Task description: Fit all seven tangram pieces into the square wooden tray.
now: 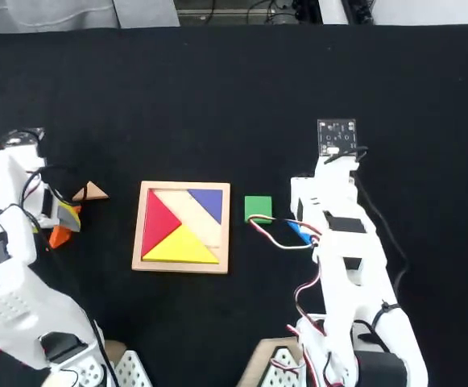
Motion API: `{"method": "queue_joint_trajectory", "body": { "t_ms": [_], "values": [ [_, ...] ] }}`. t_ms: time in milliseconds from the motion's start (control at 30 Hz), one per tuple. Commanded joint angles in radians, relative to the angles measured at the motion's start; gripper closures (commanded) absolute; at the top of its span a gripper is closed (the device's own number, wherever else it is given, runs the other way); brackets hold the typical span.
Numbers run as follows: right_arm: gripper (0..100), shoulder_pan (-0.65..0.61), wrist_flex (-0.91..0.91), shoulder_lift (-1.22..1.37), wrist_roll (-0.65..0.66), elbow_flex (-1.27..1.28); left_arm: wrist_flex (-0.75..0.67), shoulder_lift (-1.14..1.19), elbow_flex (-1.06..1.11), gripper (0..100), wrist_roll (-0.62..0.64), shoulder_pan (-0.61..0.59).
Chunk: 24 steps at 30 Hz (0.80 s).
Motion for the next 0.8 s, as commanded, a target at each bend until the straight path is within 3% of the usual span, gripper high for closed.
{"method": "queue_joint_trajectory", "body": {
  "t_ms": [0, 333, 567, 767],
  "values": [
    [98.7, -0.014, -0.020, -0.028, 0.012, -0.005, -0.012, -0.012, 0.004, 77, 0.012, 0.007],
    [98.7, -0.014, -0.020, -0.028, 0.012, -0.005, 0.011, -0.021, 0.048, 94, -0.028, 0.101],
    [98.7, -0.014, -0.020, -0.030, 0.012, -0.007, 0.189, -0.023, -0.073, 95, -0.026, 0.099],
    [98.7, -0.014, -0.020, -0.035, 0.012, -0.007, 0.448, -0.023, -0.231, 95, -0.066, 0.160]
  ]
}}
